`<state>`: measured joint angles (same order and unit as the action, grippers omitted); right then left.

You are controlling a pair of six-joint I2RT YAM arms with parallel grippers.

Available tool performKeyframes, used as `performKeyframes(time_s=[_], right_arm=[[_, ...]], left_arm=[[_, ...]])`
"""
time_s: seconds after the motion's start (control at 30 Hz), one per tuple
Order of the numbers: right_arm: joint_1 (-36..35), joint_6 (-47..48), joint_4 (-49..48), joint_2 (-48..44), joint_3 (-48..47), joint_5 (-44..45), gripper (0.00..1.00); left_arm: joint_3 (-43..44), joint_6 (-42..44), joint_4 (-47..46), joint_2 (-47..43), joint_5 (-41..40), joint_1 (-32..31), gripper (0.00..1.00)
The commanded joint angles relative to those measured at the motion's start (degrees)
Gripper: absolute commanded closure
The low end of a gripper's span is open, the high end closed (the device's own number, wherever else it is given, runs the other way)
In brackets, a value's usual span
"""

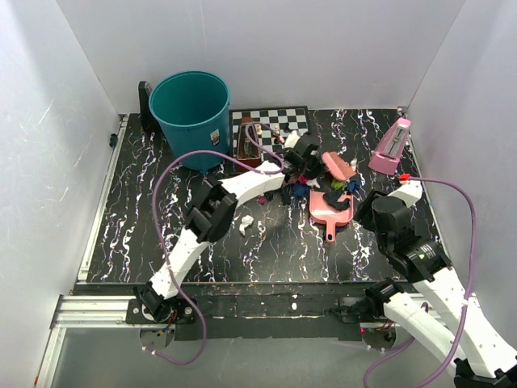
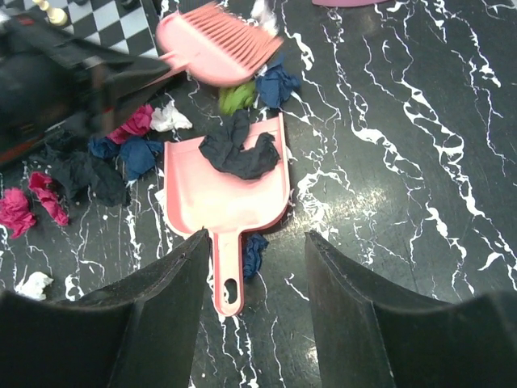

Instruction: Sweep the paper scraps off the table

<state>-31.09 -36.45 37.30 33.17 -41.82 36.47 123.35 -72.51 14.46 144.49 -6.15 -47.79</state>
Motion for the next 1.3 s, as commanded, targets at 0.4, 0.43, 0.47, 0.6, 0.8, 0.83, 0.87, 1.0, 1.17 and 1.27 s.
performKeyframes(time_s=[0.4, 0.43, 0.47, 0.6, 0.8, 0.83, 0.87, 1.0, 1.17, 1.27], right_arm=[[0.4, -1.5, 0.5, 1.9, -2.4, -0.8, 0.43], [0.4, -1.5, 0.7, 1.6, -2.3, -0.7, 0.42], [0.3, -1.4, 0.8, 1.3, -2.2, -0.7, 0.42], [0.4, -1.6, 1.2, 0.2, -2.0, -1.0, 0.43], [0.5, -1.7, 1.6, -0.1, -1.9, -1.0, 0.42], [0.4, -1.7, 1.7, -0.2, -1.9, -0.8, 0.42], [0.3, -1.7, 1.6, -0.2, -1.9, -0.9, 0.43], [0.3, -1.4, 1.1, -0.3, -1.4, -0.8, 0.42], [0.4, -1.8, 0.2, 0.6, -1.2, -1.9, 0.43], [0.4, -2.1, 0.1, 0.8, -1.2, -2.6, 0.43]], left_arm=[[-23.5, 11.2, 1.6, -29.4, -5.8, -1.2, 1.00], [-21.7, 11.9, 1.1, -27.8, -6.8, -1.2, 1.00], [-19.2, 12.6, 0.8, -25.6, -8.8, -1.2, 1.00], [-10.1, 14.9, -0.9, -17.7, -13.3, -0.9, 1.00], [12.5, 22.3, 6.2, -4.0, -19.1, -0.6, 1.00], [13.1, 23.3, 6.2, -3.2, -19.8, -0.5, 1.00], [13.0, 23.6, 6.0, -2.9, -20.6, -0.5, 1.00], [8.9, 24.3, 7.5, -4.9, -23.0, -0.4, 1.00], [-0.4, 25.0, 7.2, -10.5, -27.0, -0.5, 1.00], [-2.3, 26.0, 8.7, -12.5, -26.6, -0.5, 1.00]])
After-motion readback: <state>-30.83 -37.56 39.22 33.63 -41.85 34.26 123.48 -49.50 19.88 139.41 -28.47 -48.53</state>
